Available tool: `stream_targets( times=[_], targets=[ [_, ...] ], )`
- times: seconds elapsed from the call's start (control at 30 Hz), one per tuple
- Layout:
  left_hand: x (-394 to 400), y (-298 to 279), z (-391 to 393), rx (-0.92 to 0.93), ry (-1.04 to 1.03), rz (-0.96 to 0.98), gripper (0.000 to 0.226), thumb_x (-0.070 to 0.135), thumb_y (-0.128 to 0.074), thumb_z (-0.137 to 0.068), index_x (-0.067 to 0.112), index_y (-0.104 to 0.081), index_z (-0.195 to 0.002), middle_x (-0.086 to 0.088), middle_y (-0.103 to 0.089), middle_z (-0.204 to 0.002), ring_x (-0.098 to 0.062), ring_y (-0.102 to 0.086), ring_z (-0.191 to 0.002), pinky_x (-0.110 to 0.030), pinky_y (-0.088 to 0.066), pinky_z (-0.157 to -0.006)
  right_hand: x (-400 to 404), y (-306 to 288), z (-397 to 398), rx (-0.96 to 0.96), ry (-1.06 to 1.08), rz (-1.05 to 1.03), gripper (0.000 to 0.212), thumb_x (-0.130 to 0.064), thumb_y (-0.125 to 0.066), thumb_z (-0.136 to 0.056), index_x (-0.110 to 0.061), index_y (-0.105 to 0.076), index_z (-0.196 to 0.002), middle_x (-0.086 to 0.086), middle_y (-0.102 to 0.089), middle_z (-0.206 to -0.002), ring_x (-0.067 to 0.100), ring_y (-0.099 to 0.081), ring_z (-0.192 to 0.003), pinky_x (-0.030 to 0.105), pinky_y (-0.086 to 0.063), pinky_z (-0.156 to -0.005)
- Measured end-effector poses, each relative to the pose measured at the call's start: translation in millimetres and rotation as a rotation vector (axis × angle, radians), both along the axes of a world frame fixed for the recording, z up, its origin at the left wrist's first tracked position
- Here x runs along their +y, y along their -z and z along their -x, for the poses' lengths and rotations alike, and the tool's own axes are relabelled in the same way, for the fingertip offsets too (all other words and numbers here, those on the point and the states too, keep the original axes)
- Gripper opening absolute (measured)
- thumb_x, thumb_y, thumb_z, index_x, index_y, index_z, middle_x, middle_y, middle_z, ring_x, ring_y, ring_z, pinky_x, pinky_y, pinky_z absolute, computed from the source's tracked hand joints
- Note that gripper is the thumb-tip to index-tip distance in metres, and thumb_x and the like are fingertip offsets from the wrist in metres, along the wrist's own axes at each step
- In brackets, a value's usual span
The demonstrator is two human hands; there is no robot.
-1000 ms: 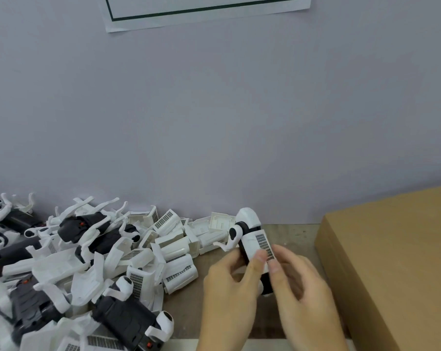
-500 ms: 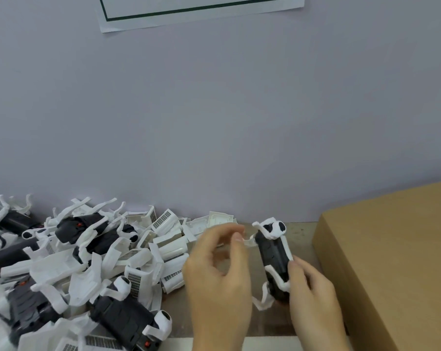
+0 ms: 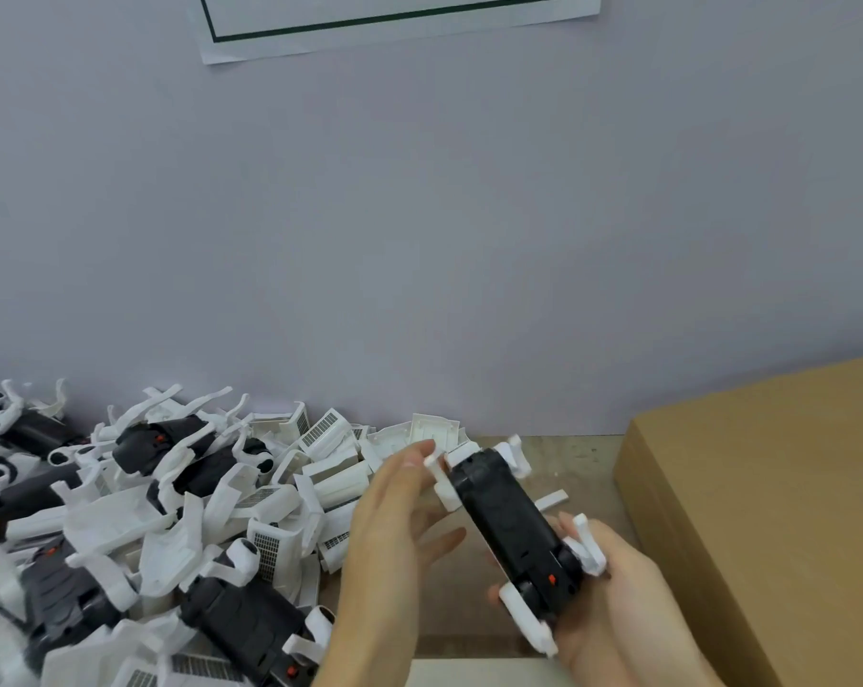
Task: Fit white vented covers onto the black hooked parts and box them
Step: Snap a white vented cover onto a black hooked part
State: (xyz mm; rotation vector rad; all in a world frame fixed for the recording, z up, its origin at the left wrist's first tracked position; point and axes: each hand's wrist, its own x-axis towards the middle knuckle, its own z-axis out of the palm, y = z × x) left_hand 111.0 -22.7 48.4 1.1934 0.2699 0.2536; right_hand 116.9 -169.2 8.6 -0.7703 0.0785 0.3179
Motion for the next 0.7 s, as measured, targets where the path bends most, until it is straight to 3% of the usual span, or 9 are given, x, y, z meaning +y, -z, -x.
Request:
stream_targets(
  times=[0.07, 0.17, 0.2, 0.27, 0.37, 0.57, 0.7],
  targets=[
    [11, -3, 2, 0.009, 0.037, 0.074, 0.041, 0.040, -0.056, -0.084, 0.013, -0.073, -0.111, -0.009, -0.077, -0.107, -0.027, -0.074, -0.098, -0.051, -0.055, -0.089, 1, -11, -7, 0.072, -0.010, 0.229, 0.031, -0.006, -0.044, -0.101, 0.011, -0.063, -0.084, 0.027, -0.057, -0.071, 0.034, -0.053, -0.062, 0.040, -0.045, -0.060],
    [25, -6, 3, 0.020, 0.137, 0.032, 0.048, 0.044, -0.058, -0.076, 0.009, -0.077, -0.103, -0.010, -0.078, -0.102, -0.021, -0.076, -0.086, -0.043, -0.054, -0.078, -9, -21, 0, -0.251, 0.067, 0.524, 0.014, -0.014, -0.067, -0.085, -0.016, -0.079, -0.094, 0.014, -0.071, -0.084, 0.028, -0.066, -0.074, 0.035, -0.048, -0.067],
    [27, -6, 4, 0.024, 0.166, 0.000, 0.047, 0.044, -0.060, -0.075, 0.010, -0.079, -0.100, -0.010, -0.078, -0.100, -0.022, -0.076, -0.084, -0.041, -0.056, -0.073, -12, -21, 1, -0.369, 0.078, 0.656, 0.023, -0.018, -0.077, -0.074, -0.026, -0.078, -0.096, 0.004, -0.073, -0.086, 0.022, -0.068, -0.078, 0.030, -0.050, -0.070],
    [26, -4, 6, 0.047, 0.221, -0.085, 0.044, 0.044, -0.064, -0.073, 0.014, -0.079, -0.102, -0.009, -0.078, -0.099, -0.025, -0.075, -0.084, -0.040, -0.060, -0.070, -16, -24, 5, -0.585, 0.129, 0.844, 0.033, -0.021, -0.074, -0.067, -0.039, -0.075, -0.095, -0.007, -0.073, -0.090, 0.011, -0.068, -0.084, 0.018, -0.051, -0.071],
    [24, -1, 6, 0.057, 0.292, -0.123, 0.035, 0.038, -0.066, -0.073, 0.019, -0.079, -0.100, -0.012, -0.076, -0.096, -0.024, -0.071, -0.077, -0.030, -0.055, -0.062, -12, -30, 10, -0.817, 0.221, 0.874, 0.033, -0.015, -0.071, -0.067, -0.037, -0.073, -0.092, -0.009, -0.069, -0.097, 0.012, -0.065, -0.091, 0.010, -0.048, -0.073],
    [29, 4, 4, -0.028, 0.234, -0.062, 0.039, 0.029, -0.064, -0.078, 0.003, -0.072, -0.106, -0.016, -0.072, -0.092, -0.022, -0.063, -0.073, -0.025, -0.051, -0.057, -10, -30, 9, -0.934, 0.275, 1.074, 0.045, -0.012, -0.073, -0.064, -0.033, -0.070, -0.104, -0.017, -0.065, -0.112, 0.007, -0.060, -0.109, 0.005, -0.041, -0.086],
    [28, 3, 3, -0.076, 0.132, -0.019, 0.026, 0.017, -0.058, -0.090, 0.006, -0.070, -0.110, -0.015, -0.071, -0.096, -0.022, -0.064, -0.075, -0.027, -0.052, -0.059, -11, -21, 6, -0.974, 0.362, 1.330, 0.059, -0.008, -0.077, -0.072, -0.042, -0.059, -0.117, -0.026, -0.056, -0.120, 0.003, -0.055, -0.115, 0.014, -0.042, -0.090]
  ],
)
